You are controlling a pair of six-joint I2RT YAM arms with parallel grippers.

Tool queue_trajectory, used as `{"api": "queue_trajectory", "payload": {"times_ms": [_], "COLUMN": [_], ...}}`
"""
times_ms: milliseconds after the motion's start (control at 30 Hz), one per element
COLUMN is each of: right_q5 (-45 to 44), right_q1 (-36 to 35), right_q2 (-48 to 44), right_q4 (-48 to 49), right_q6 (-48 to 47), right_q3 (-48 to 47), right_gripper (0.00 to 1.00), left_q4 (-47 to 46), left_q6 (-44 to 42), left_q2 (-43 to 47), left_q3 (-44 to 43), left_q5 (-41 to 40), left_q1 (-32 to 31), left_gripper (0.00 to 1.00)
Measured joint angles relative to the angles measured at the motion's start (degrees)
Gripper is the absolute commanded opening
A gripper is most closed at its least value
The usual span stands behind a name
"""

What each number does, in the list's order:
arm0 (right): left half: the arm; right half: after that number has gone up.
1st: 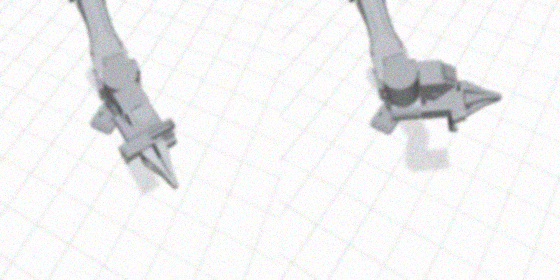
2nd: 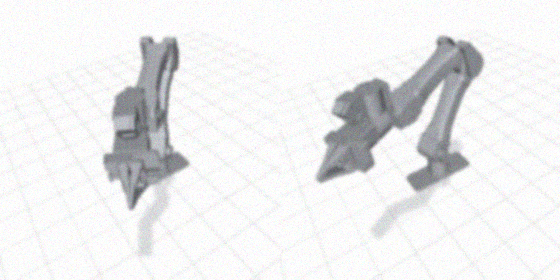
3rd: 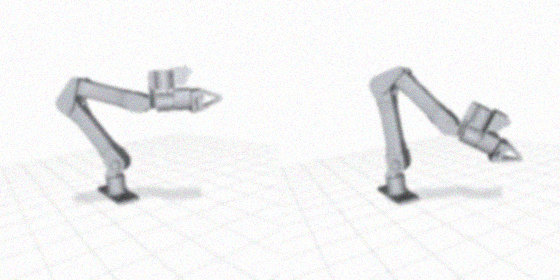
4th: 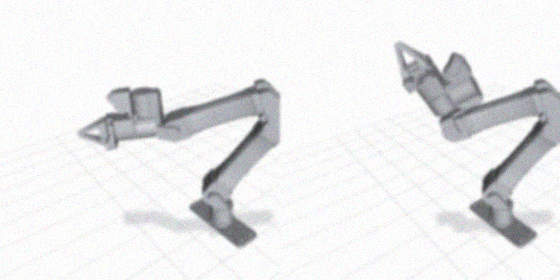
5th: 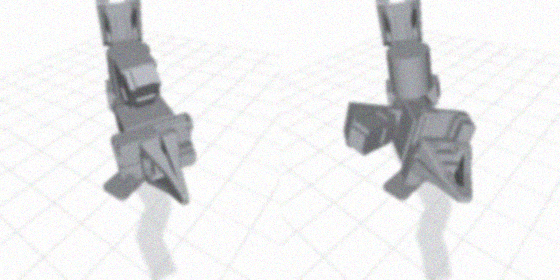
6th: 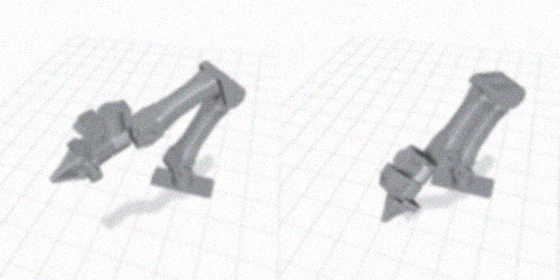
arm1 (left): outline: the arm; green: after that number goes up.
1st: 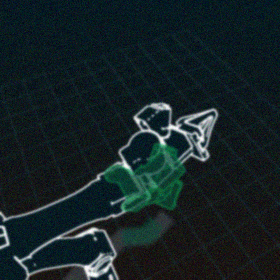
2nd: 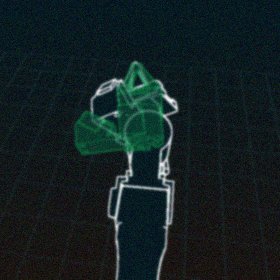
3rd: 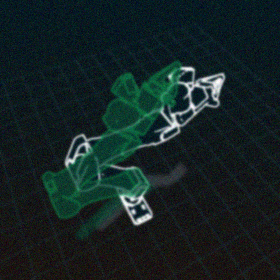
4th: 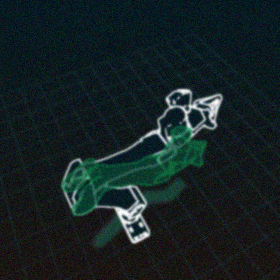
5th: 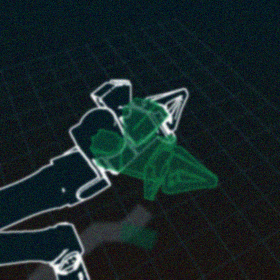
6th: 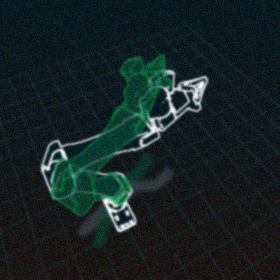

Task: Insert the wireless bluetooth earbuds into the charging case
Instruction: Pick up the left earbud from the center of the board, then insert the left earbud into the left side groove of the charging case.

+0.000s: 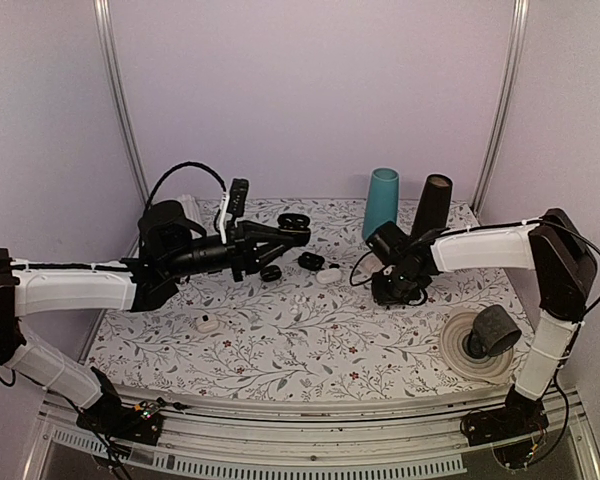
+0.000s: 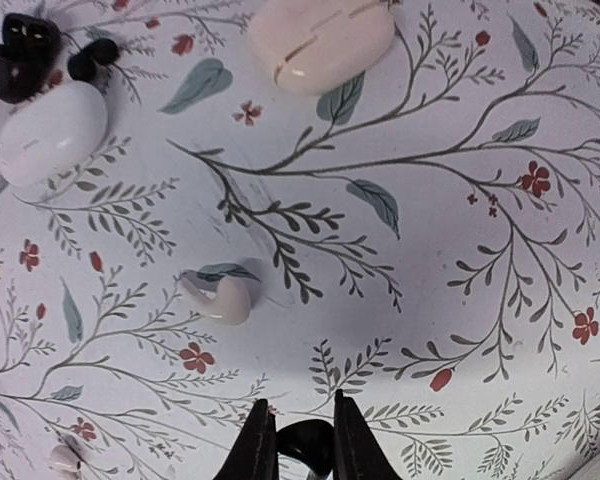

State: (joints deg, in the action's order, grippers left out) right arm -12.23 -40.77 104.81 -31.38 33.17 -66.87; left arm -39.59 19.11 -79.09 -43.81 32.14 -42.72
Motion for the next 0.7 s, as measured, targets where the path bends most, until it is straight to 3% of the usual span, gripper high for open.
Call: {"api": "queue_trajectory", "payload": {"times_ms": [367,700], "right_q5": [-0.92,-1.40], "right_q1": [-0.50,-5.44], "right_q2": [-15.15,-24.52], "right_q4": [7.48,13.79], "right_q6": [-1.18,-3.85], "right_q3": [3.54,3.54], "right_gripper": [0.11,0.12], "left_q4": [-4.22,-8.68], "left_q6": [2.67,5.62], "left_q2": [-2.95,-8.35], "left_q3": [2.36,2.54], "left_q5": [-1.16,-1.16], "left_q1": [0.22,-0.15], "left_gripper": [0.00,0.00]}}
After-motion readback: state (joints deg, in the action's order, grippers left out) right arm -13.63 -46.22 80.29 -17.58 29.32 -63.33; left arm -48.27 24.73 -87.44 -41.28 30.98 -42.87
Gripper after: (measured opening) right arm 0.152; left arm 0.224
